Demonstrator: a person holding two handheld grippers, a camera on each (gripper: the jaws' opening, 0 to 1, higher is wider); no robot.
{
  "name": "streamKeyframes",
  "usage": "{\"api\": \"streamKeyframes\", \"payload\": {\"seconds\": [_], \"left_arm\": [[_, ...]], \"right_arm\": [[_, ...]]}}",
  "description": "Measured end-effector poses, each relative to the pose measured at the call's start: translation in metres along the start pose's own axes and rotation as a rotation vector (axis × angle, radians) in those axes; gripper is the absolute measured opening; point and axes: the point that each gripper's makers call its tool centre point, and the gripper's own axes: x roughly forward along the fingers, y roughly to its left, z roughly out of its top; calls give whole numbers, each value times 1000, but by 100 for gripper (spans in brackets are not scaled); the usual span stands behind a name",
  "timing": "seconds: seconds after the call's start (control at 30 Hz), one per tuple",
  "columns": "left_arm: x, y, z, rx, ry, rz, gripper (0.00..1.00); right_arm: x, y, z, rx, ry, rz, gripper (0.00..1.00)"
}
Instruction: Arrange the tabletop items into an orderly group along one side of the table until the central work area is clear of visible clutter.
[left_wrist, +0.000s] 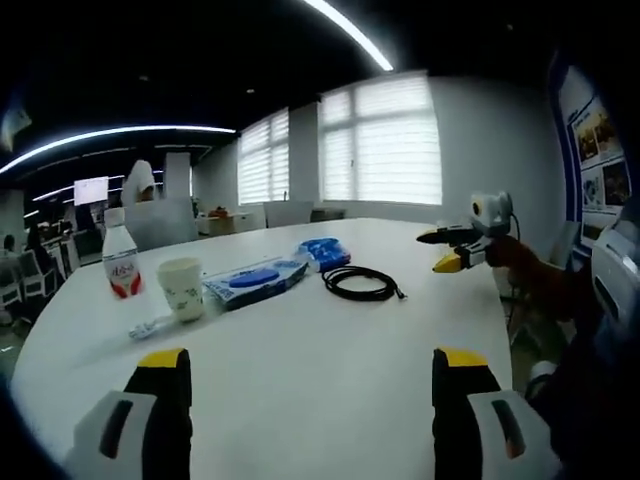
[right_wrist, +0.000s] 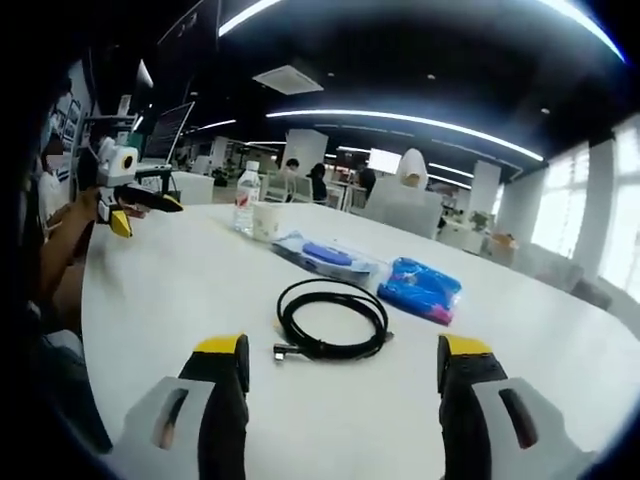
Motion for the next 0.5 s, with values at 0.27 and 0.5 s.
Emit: {"api": "streamKeyframes", "payload": {"seconds": [0.27, 0.5], "left_arm": [[-15, 16, -5, -14, -5, 54, 100], [-28, 28, -5, -27, -23, 74, 100]], "right_arm": [[-1, 2, -2, -2, 3, 1, 88], [0, 0, -4, 4, 6, -3, 100]]}}
